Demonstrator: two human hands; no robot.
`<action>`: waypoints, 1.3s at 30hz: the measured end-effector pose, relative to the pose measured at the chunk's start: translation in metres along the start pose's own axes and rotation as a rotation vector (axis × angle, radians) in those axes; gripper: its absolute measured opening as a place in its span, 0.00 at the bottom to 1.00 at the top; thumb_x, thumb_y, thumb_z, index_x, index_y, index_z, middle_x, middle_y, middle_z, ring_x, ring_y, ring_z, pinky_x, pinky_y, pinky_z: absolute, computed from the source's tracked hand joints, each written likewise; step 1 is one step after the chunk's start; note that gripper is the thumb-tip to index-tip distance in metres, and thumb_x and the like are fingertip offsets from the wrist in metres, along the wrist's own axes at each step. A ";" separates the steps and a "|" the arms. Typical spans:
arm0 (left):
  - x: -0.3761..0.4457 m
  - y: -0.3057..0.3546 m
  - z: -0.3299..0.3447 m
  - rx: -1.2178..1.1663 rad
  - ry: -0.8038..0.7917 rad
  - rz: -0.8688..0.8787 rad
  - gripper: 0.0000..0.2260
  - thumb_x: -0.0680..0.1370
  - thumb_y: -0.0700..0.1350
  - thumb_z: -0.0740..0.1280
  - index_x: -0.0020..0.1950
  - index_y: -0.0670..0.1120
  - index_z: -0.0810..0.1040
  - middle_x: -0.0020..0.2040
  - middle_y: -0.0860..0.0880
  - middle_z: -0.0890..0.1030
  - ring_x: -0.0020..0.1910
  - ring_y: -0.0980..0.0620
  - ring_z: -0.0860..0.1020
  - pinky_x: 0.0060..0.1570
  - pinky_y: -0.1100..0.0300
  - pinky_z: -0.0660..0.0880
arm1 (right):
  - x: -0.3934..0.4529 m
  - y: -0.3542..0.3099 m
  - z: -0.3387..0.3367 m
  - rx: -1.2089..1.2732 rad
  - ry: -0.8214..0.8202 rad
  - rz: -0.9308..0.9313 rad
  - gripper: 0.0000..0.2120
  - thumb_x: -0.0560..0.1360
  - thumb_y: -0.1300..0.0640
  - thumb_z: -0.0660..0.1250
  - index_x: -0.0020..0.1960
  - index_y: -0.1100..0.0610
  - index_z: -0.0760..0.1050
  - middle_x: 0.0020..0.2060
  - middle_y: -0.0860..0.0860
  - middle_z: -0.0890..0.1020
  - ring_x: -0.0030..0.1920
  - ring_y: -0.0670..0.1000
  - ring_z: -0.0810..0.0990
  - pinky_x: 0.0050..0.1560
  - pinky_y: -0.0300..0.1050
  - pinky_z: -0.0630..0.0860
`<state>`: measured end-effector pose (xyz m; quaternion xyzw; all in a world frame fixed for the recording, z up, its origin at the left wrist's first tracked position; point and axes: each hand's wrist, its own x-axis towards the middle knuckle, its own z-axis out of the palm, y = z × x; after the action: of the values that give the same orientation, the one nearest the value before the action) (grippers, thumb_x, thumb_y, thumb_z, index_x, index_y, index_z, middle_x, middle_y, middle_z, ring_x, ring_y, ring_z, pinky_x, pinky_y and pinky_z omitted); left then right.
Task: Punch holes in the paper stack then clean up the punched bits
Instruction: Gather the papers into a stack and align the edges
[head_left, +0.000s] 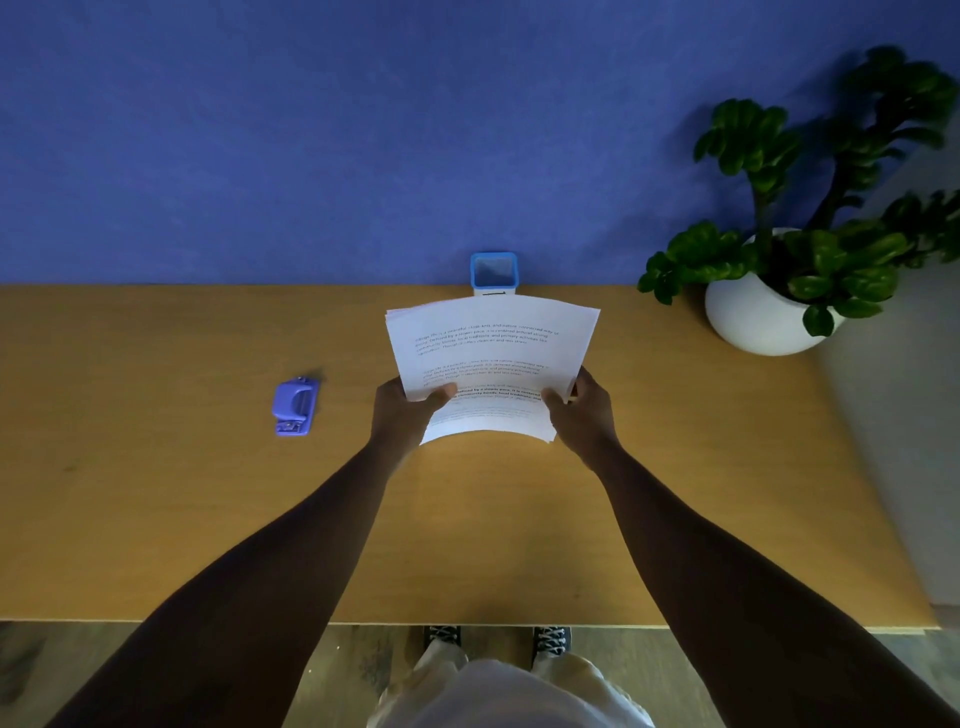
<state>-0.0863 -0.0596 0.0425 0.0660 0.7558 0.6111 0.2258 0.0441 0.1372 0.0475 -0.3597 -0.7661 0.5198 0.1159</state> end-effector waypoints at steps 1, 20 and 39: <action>0.000 -0.002 0.000 0.001 -0.007 -0.005 0.10 0.71 0.44 0.78 0.51 0.50 0.84 0.47 0.55 0.87 0.47 0.56 0.85 0.42 0.63 0.79 | 0.000 0.001 0.000 -0.010 -0.006 -0.001 0.16 0.76 0.60 0.65 0.64 0.56 0.73 0.56 0.49 0.80 0.51 0.51 0.77 0.42 0.35 0.74; 0.010 0.006 -0.016 -0.095 0.025 -0.065 0.16 0.70 0.49 0.79 0.55 0.46 0.83 0.47 0.52 0.87 0.46 0.58 0.85 0.40 0.67 0.78 | 0.023 -0.014 -0.023 0.371 0.032 0.121 0.08 0.76 0.60 0.69 0.53 0.50 0.78 0.48 0.48 0.84 0.52 0.53 0.82 0.47 0.47 0.80; 0.003 0.014 -0.001 -0.237 -0.085 -0.163 0.12 0.75 0.44 0.74 0.58 0.47 0.80 0.55 0.49 0.85 0.53 0.49 0.83 0.51 0.48 0.81 | 0.008 -0.002 -0.012 0.806 -0.169 0.403 0.17 0.74 0.69 0.70 0.60 0.57 0.77 0.56 0.53 0.84 0.58 0.54 0.82 0.57 0.54 0.80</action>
<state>-0.0917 -0.0562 0.0556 0.0033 0.6710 0.6724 0.3125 0.0444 0.1509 0.0529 -0.3842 -0.4241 0.8161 0.0804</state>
